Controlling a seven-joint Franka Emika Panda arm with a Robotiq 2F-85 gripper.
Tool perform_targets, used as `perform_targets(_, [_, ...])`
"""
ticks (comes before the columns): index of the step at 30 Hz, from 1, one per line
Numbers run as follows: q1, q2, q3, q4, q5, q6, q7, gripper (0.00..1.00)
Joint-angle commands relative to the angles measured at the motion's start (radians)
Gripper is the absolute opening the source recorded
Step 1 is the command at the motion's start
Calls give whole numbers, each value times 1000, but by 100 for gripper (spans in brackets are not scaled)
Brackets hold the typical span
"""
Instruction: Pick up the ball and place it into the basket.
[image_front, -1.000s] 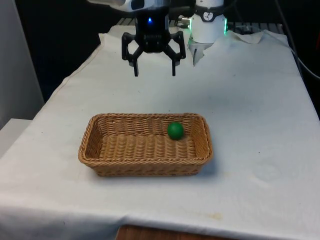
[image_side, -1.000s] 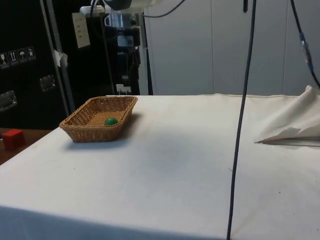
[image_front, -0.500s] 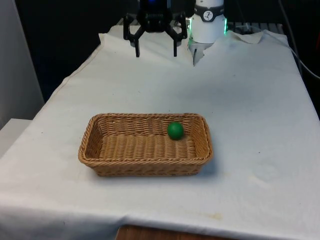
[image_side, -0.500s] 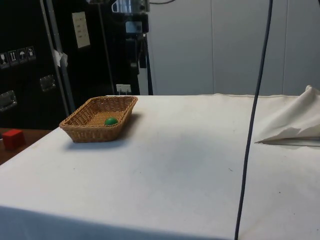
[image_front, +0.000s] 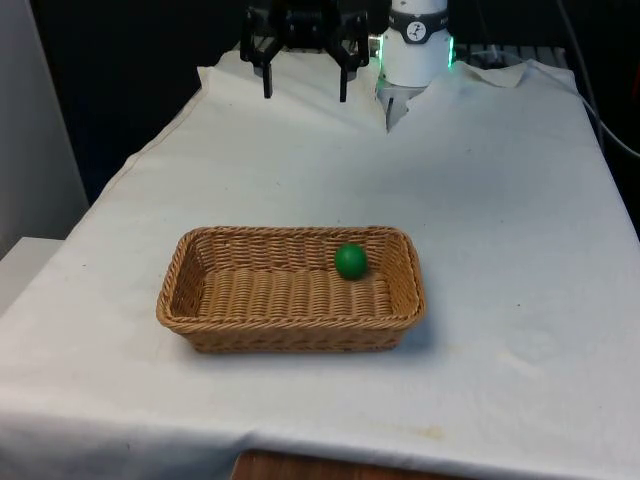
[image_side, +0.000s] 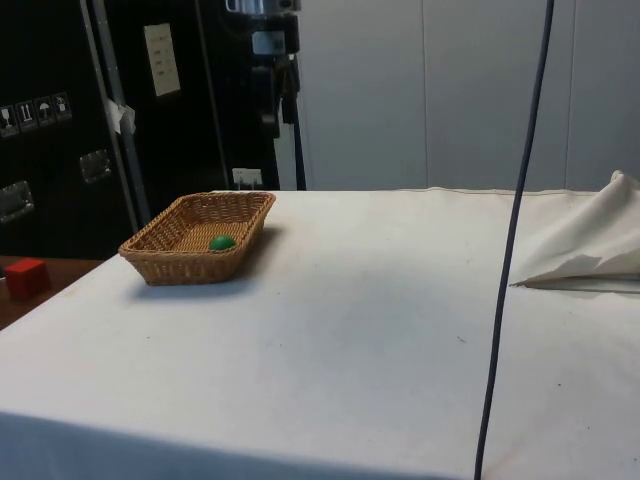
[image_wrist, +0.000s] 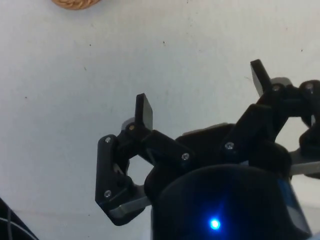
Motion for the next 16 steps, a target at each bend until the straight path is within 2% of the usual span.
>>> perform_targets(1, [3, 3, -6, 6, -13, -10, 20, 100])
perform_targets(4, [2, 4, -6, 12, -21, -12, 42, 100])
perform_targets(5, [-1, 0, 0, 5, -12, -1, 32, 100])
perform_targets(6, [2, 4, -5, 12, -22, -13, 50, 100])
perform_targets(10, [1, 5, -4, 12, -22, -17, 84, 100])
perform_targets(14, [1, 7, -2, 10, -20, -18, 109, 100])
perform_targets(15, [-1, 3, 0, 7, -16, -10, 95, 100])
perform_targets(16, [1, 7, -2, 10, -19, -17, 115, 100])
